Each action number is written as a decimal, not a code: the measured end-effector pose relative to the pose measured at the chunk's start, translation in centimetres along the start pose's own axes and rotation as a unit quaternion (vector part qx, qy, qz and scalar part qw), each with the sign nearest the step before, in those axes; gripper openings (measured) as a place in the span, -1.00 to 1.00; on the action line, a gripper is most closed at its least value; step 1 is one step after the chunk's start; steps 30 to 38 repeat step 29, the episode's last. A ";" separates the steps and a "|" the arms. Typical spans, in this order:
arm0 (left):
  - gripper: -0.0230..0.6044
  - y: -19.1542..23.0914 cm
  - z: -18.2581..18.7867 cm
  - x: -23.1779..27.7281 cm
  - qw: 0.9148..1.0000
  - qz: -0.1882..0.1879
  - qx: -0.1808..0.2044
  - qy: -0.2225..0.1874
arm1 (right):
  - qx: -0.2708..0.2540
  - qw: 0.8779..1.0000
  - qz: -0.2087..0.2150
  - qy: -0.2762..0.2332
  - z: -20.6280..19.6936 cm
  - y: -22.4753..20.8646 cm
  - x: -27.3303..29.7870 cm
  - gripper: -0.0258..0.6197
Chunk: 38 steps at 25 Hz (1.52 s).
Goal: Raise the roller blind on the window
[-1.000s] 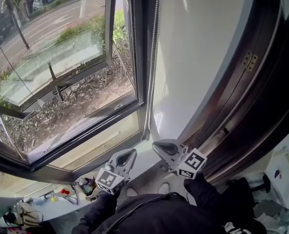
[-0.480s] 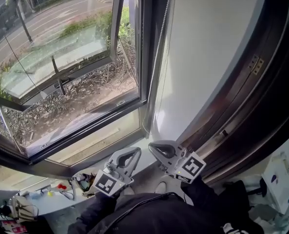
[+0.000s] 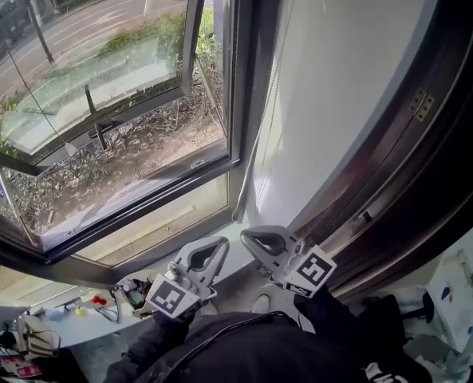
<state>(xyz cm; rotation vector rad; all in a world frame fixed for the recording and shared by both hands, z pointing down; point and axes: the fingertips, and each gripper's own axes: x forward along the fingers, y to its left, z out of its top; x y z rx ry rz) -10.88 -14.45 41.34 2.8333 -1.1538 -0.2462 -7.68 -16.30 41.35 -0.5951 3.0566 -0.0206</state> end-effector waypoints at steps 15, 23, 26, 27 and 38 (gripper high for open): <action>-0.91 0.1 -0.5 0.2 1.000 -0.001 -0.002 0.010 | -0.004 1.000 -0.006 0.002 0.2 -0.2 0.0 -0.90; -0.91 0.3 -0.9 0.4 1.000 0.003 -0.001 0.016 | 0.004 1.000 -0.013 0.001 -0.2 -0.6 -0.2 -0.90; -0.91 0.2 -1.2 0.5 1.000 0.002 0.001 0.020 | 0.006 1.000 -0.013 0.002 -0.4 -0.7 -0.3 -0.90; -0.91 0.2 -1.2 0.6 1.000 0.002 0.001 0.021 | 0.006 1.000 -0.012 0.002 -0.5 -0.7 -0.3 -0.90; -0.91 0.1 -1.3 0.6 1.000 0.002 0.001 0.022 | 0.007 1.000 -0.012 0.003 -0.6 -0.7 -0.3 -0.90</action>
